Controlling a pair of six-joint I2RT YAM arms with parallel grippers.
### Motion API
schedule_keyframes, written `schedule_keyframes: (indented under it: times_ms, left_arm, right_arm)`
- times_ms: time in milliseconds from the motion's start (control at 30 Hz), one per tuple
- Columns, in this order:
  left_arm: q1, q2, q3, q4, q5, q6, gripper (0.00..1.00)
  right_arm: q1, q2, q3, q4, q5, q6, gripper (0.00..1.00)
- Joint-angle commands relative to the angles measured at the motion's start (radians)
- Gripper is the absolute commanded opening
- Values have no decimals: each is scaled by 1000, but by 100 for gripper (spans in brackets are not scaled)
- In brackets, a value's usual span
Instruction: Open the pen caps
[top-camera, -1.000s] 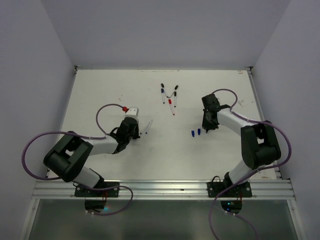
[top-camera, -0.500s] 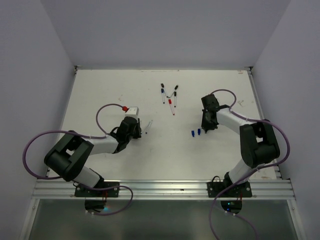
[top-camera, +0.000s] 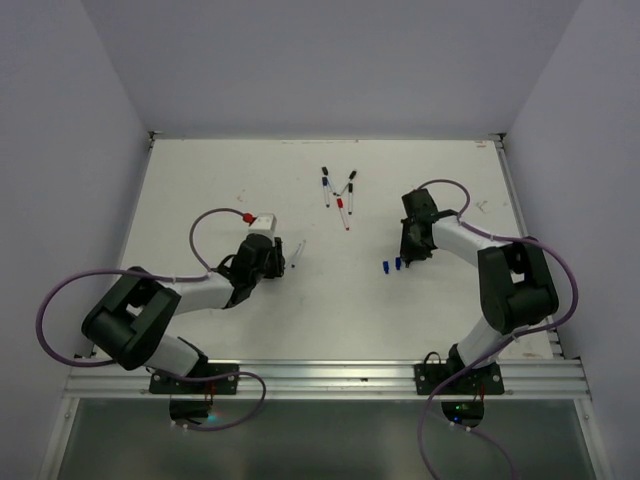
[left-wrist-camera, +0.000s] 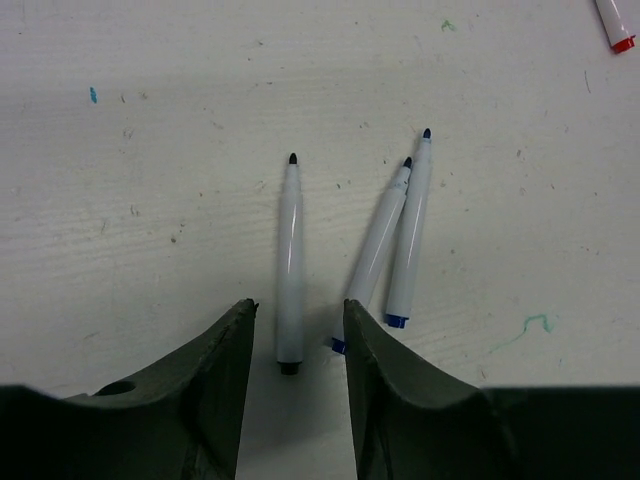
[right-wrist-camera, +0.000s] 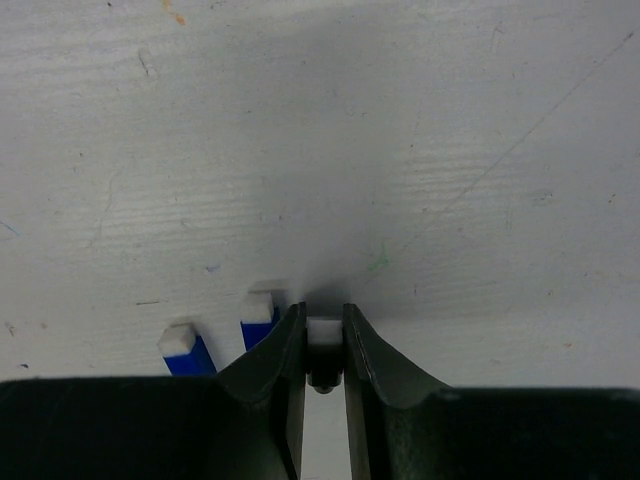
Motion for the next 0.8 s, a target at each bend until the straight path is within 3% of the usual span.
schedule_keyframes:
  times_ms: [0, 67, 433, 600, 767]
  left_arm:
    - [4, -43, -9, -3, 2, -7, 44]
    - [4, -52, -11, 4, 10, -7, 50]
    - [4, -130, -17, 13, 64, 2, 52]
    - [4, -197, -11, -23, 73, -1, 53]
    - [3, -302, 9, -103, 32, -13, 55]
  right_arm:
    - [-1, -20, -5, 17, -7, -19, 22]
    - [-1, -28, -5, 16, -6, -20, 27]
    - [-1, -121, 27, -13, 13, -28, 42]
    - [8, -158, 95, -38, 25, -51, 55]
    - [69, -51, 239, -4, -24, -94, 57]
